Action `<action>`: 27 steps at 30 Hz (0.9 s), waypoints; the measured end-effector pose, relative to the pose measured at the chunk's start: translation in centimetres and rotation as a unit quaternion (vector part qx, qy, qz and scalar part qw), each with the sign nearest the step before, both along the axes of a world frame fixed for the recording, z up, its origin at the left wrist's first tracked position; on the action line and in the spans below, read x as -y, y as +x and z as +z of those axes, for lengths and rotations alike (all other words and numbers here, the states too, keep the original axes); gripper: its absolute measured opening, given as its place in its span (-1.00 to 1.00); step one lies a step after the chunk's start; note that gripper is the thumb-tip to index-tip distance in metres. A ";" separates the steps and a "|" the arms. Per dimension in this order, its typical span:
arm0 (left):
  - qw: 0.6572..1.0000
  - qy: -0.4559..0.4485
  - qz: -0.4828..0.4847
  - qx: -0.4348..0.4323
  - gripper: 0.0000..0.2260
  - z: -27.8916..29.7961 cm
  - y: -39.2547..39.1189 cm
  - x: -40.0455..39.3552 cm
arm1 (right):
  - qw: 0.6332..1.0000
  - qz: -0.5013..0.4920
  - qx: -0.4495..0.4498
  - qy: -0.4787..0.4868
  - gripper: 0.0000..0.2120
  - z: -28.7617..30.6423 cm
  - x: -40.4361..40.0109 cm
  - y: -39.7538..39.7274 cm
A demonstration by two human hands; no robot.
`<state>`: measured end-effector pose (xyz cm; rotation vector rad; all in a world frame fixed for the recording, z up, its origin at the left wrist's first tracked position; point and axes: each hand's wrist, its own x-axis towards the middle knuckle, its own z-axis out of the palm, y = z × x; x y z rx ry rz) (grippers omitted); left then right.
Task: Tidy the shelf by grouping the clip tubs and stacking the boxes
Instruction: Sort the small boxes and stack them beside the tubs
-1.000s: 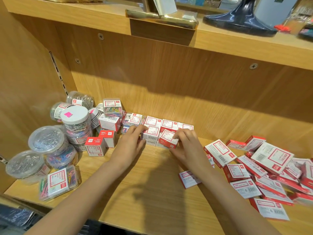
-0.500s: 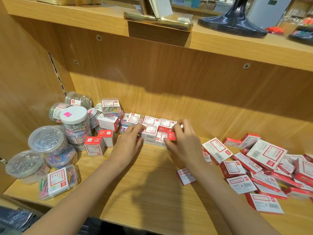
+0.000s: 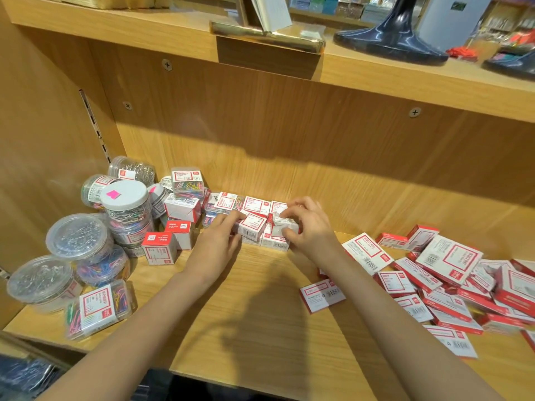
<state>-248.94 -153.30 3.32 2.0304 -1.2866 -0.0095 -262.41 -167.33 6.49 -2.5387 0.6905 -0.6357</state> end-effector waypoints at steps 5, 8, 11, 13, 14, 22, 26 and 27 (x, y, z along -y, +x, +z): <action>1.000 0.004 0.002 -0.010 -0.74 0.1 -0.2 -0.1 | 0.990 0.003 0.032 -0.137 -0.73 -1.6 -0.3 -0.7; 1.000 0.003 0.010 -0.013 -0.73 0.2 -0.4 0.0 | 0.985 -0.003 0.064 -0.161 -0.69 -2.0 -1.0 -0.8; 1.000 0.000 0.016 -0.011 -0.72 0.1 -0.6 0.0 | 0.983 0.003 0.065 -0.174 -0.65 -2.7 -1.6 -0.5; 1.000 0.003 0.017 -0.013 -0.72 0.2 -0.6 0.1 | 0.984 0.023 0.056 -0.168 -0.71 -3.1 -1.7 -0.7; 1.000 0.002 0.018 -0.016 -0.73 0.2 -0.6 0.1 | 0.986 0.029 0.052 -0.158 -0.73 -3.3 -1.8 -0.8; 0.998 0.007 0.050 -0.031 -0.74 0.4 -1.3 0.8 | 0.987 0.006 0.090 -0.133 -0.79 -3.6 -1.1 -1.1; 0.997 0.002 0.076 -0.029 -0.74 0.3 -1.9 1.2 | 0.990 0.000 0.079 -0.121 -0.70 -4.0 -1.0 -0.9; 0.997 0.003 0.078 -0.027 -0.74 0.2 -1.9 1.3 | 0.989 -0.004 0.079 -0.124 -0.70 -4.0 -0.9 -0.8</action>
